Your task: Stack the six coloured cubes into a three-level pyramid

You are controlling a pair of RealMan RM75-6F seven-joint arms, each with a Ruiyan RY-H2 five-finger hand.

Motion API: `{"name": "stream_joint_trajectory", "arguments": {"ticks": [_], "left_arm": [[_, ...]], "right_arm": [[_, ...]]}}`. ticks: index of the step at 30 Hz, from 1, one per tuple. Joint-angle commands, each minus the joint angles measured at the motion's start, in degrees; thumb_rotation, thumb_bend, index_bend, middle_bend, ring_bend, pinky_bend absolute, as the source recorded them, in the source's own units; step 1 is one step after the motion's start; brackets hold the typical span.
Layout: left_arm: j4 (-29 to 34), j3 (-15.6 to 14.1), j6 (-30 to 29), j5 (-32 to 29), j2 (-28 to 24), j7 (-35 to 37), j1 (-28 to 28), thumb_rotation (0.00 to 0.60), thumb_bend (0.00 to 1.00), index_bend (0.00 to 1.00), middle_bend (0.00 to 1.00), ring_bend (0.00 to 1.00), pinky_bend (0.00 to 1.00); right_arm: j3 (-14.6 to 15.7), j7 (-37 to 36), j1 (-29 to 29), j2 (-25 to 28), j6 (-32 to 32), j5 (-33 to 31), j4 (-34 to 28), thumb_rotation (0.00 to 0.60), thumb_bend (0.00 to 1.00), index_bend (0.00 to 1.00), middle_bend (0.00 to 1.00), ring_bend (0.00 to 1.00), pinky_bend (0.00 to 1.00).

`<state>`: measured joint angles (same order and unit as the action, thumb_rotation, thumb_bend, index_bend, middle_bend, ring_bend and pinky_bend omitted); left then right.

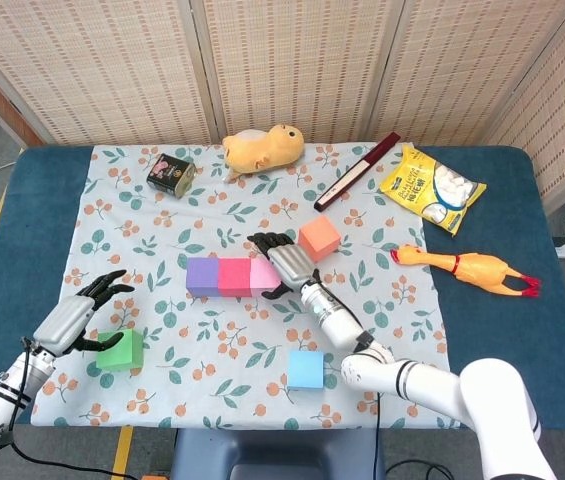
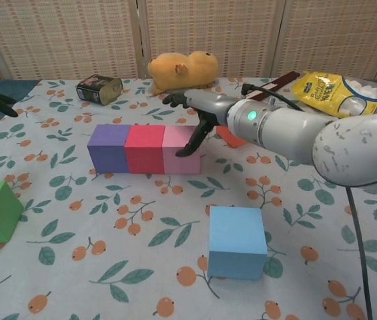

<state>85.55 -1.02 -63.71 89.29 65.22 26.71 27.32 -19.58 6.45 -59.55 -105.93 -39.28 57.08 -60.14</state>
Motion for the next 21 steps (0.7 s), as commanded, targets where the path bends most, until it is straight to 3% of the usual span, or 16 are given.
{"name": "stream_joint_trajectory", "arguments": {"ticks": [1,6,11,15,21], "left_arm": [[-0.17,0.06,0.53,-0.97,-0.35,-1.34,-0.14,0.600,0.31,0.19,0.00,0.03,0.17],[-0.09,0.19,0.79,-3.64,-0.93,-5.02,-1.29,0.600,0.31,0.20,0.00,0.03,0.17],[1.12,-0.86,1.21,-4.51,-2.41,-6.98,-2.59,0.600,0.32,0.21,0.00,0.03,0.16],[2.64,-1.73,-0.27,-4.24,-3.17,-8.54,-4.26,0.600,0.32,0.21,0.00,0.03,0.16],[4.79,-2.76,-2.29,-3.93,-3.16,-11.06,-6.59,0.600,0.32,0.21,0.00,0.03,0.16]], "right_arm": [[-0.40,0.71,3.16,7.11,-4.46,1.50,-9.83,0.600,0.08,0.00,0.02,0.00,0.05],[0.08,2.01,8.83,18.88,-9.74,2.45,-23.97,0.600,0.08,0.00,0.02,0.00,0.05],[2.80,1.38,15.81,30.48,-13.98,4.47,-35.27,0.600,0.08,0.00,0.02,0.00,0.05],[5.84,-1.96,21.52,37.34,-17.16,8.04,-39.97,0.600,0.08,0.00,0.01,0.00,0.05],[9.67,-8.98,28.04,43.57,-20.54,13.65,-41.39,0.600,0.08,0.00,0.01,0.00,0.05]]}}
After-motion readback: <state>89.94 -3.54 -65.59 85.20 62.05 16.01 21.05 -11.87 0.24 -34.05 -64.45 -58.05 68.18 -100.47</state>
